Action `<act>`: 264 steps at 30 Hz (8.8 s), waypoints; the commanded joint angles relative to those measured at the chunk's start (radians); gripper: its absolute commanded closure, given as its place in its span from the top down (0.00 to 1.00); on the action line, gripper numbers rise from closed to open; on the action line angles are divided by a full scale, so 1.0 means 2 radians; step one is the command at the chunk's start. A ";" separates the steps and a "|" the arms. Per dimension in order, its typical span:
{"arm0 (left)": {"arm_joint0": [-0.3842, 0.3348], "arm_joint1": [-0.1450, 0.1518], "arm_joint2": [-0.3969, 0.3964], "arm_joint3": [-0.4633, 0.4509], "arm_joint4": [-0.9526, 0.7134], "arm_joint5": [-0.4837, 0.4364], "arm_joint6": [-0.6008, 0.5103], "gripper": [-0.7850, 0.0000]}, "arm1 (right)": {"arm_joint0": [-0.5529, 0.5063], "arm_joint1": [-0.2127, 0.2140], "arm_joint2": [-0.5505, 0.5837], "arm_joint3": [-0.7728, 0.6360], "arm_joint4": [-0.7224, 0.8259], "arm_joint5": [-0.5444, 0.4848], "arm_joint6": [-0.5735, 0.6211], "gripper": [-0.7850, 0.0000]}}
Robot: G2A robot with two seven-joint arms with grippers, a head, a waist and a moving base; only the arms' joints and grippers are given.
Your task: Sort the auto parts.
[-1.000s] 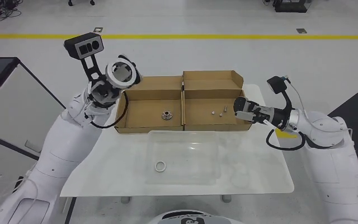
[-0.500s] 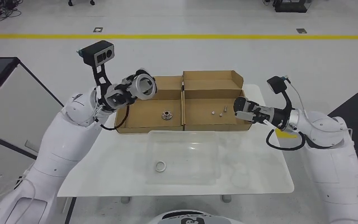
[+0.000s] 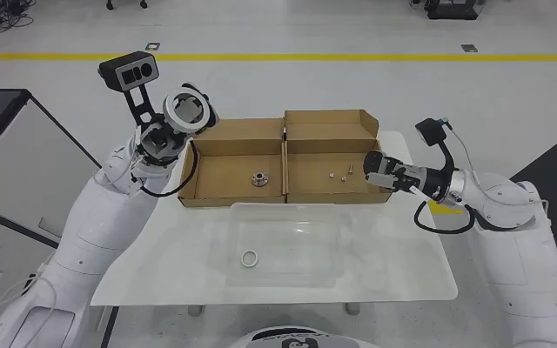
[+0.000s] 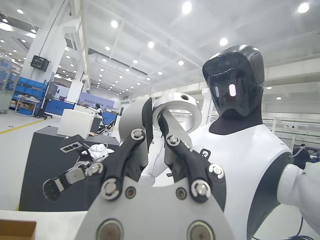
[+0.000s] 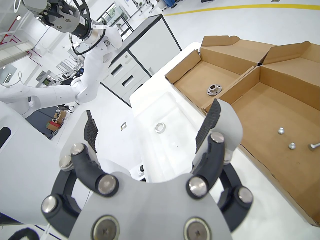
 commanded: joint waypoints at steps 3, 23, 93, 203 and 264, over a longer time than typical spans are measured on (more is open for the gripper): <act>0.000 0.000 0.000 0.000 0.000 0.000 0.000 0.00 | 0.000 0.000 0.000 0.000 0.000 0.000 0.000 1.00; 0.038 0.005 -0.053 0.010 0.234 0.181 0.085 0.00 | 0.000 0.000 0.000 0.000 0.000 0.000 0.000 1.00; -0.224 -0.129 0.295 0.354 0.930 0.321 -0.047 0.00 | 0.000 0.000 0.000 0.000 0.000 0.000 0.000 1.00; -0.148 0.046 0.284 -0.166 0.675 0.212 -0.212 1.00 | 0.000 0.000 0.000 0.000 0.000 0.000 0.000 1.00; -0.172 -0.026 0.451 -0.051 0.800 0.306 -0.306 0.47 | 0.000 0.000 0.000 0.000 0.000 0.000 0.000 1.00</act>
